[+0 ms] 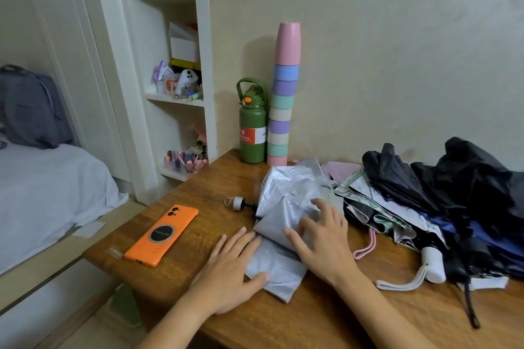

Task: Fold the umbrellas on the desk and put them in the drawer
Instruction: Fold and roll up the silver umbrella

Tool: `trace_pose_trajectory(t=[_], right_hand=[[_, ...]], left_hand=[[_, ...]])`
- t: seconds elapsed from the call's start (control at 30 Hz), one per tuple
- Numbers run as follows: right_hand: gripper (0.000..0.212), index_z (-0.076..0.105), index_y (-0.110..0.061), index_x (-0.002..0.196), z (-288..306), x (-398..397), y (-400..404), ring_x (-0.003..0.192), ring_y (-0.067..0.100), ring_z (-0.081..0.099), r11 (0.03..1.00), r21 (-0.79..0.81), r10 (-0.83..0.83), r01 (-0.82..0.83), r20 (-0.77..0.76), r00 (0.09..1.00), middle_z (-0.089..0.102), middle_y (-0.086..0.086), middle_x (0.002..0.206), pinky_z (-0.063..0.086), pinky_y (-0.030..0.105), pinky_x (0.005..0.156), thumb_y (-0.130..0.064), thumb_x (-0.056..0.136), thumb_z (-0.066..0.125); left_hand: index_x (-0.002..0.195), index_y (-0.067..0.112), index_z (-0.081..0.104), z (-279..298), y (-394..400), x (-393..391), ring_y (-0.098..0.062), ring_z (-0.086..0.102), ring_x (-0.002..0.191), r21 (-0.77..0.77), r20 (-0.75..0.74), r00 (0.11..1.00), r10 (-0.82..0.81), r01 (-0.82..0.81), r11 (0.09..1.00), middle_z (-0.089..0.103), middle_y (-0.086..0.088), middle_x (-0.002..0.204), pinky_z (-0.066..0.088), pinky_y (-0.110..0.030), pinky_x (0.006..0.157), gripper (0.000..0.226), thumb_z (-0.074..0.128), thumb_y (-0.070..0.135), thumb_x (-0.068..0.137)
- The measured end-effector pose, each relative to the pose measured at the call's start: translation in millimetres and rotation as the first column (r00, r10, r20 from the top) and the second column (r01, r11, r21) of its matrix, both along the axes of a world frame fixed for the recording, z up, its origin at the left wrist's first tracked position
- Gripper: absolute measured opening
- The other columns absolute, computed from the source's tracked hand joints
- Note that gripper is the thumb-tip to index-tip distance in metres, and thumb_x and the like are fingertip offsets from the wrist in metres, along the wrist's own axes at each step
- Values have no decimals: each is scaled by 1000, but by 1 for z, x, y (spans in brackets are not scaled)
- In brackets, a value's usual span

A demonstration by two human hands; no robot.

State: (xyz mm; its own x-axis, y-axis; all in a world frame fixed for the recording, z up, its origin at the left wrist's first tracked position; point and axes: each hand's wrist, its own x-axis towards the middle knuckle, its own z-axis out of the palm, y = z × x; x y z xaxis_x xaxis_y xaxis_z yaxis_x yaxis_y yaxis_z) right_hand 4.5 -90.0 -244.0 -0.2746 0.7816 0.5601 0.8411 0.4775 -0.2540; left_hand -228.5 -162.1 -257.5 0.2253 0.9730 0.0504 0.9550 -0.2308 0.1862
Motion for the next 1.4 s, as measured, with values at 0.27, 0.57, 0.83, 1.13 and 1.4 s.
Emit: trace_pose_trajectory(t=[0.27, 0.57, 0.83, 1.13, 1.4], right_hand=[[64, 37, -30, 134, 23, -5, -16, 68, 6, 55, 960, -167, 174, -224, -269, 947, 60, -9, 78, 44, 29, 63, -69, 89, 59], [55, 75, -17, 100, 38, -9, -30, 43, 22, 41, 551, -373, 250, -746, -779, 575, 60, 15, 59, 30, 26, 47, -52, 106, 33], [44, 64, -33, 129, -18, -2, 3, 121, 9, 48, 901, -291, 350, -323, 45, 936, 52, -10, 128, 41, 33, 102, -54, 96, 44], [93, 27, -40, 159, -14, -7, -4, 153, 12, 9, 906, -410, 212, -100, 235, 949, 18, -12, 167, 6, 38, 123, -80, 77, 8], [66, 49, -38, 145, -5, -9, -10, 149, 12, 23, 897, -295, 365, -328, 79, 928, 35, -8, 160, 22, 43, 122, -73, 91, 34]], left_hand=[[154, 39, 26, -1, -2, -3, 1, 9, 149, 78, 283, 959, -3, -20, 997, 19, 23, 154, 21, -35, 125, 78, 46, 73, 87], [132, 45, 55, 3, -5, -10, 5, 27, 143, 192, 491, 862, -126, 34, 981, 39, 31, 142, 27, -24, 116, 64, 76, 15, 79], [97, 32, 77, 2, -11, -7, 5, 61, 105, 299, 447, 881, -156, 18, 954, 70, 25, 101, 43, -27, 103, 26, 53, 32, 88], [109, 30, 73, 3, -5, -8, 2, 58, 111, 218, 559, 828, -42, -98, 971, 65, 24, 107, 47, -20, 95, 30, 43, 33, 106], [85, 27, 67, 15, 24, -12, -5, 54, 109, 44, 564, 805, 186, -253, 966, 59, 15, 107, 43, -29, 92, 26, 52, 39, 103]])
